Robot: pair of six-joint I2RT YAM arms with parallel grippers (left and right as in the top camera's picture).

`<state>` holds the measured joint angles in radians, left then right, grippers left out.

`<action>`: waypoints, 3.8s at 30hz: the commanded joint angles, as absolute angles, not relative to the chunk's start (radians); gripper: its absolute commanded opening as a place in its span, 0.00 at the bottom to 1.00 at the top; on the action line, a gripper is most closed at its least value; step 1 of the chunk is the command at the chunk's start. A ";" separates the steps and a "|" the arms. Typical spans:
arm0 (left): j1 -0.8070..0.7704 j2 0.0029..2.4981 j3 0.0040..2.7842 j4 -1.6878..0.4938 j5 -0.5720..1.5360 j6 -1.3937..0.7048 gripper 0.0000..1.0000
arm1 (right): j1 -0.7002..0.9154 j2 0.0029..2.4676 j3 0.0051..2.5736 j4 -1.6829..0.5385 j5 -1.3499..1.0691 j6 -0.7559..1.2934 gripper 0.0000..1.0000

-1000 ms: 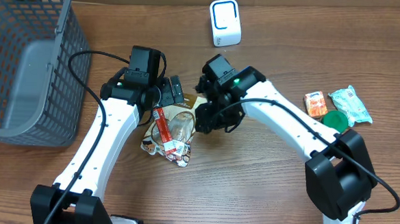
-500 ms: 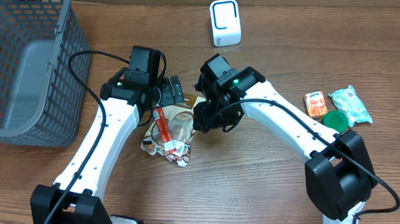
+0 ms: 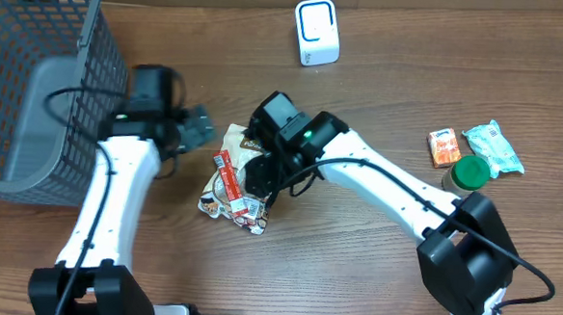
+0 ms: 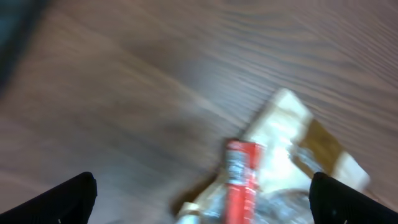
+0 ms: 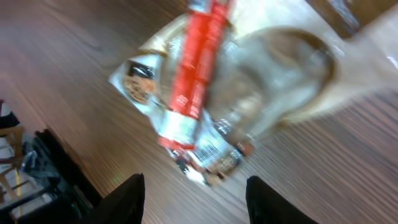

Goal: Scan the item barcode

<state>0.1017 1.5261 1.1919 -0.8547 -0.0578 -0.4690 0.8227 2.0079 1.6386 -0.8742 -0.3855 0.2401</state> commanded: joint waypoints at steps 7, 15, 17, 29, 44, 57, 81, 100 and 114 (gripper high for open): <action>0.197 1.517 1.198 -0.946 0.006 -0.479 1.00 | 0.890 2.009 1.557 -0.691 -0.294 0.244 0.53; 0.153 1.517 1.133 -0.928 0.026 -0.476 1.00 | 0.897 2.010 1.425 -0.498 -0.294 0.315 0.53; 0.149 1.517 1.110 -0.908 0.026 -0.476 1.00 | 0.903 2.010 1.382 -0.433 -0.293 0.315 0.53; 0.149 1.517 1.002 -0.826 0.026 -0.476 1.00 | 0.910 2.017 1.264 -0.185 -0.246 0.315 0.41; 0.149 1.517 0.989 -0.790 0.023 -0.476 1.00 | 0.963 2.088 1.264 -0.204 -0.229 0.315 0.31; 0.149 1.517 0.989 -0.788 0.022 -0.476 1.00 | 0.958 2.087 1.265 -0.207 -0.229 0.315 0.16; 0.150 1.517 0.992 -0.793 0.655 -0.472 0.67 | 0.765 1.864 1.283 -0.428 -0.606 0.310 0.04; 0.150 1.517 0.992 -0.784 0.669 -0.472 0.44 | 0.735 1.863 1.283 -0.341 -0.878 0.277 0.04; 0.150 1.517 0.992 -0.745 0.685 -0.471 0.04 | 0.725 1.863 1.283 -0.350 -0.881 0.277 0.39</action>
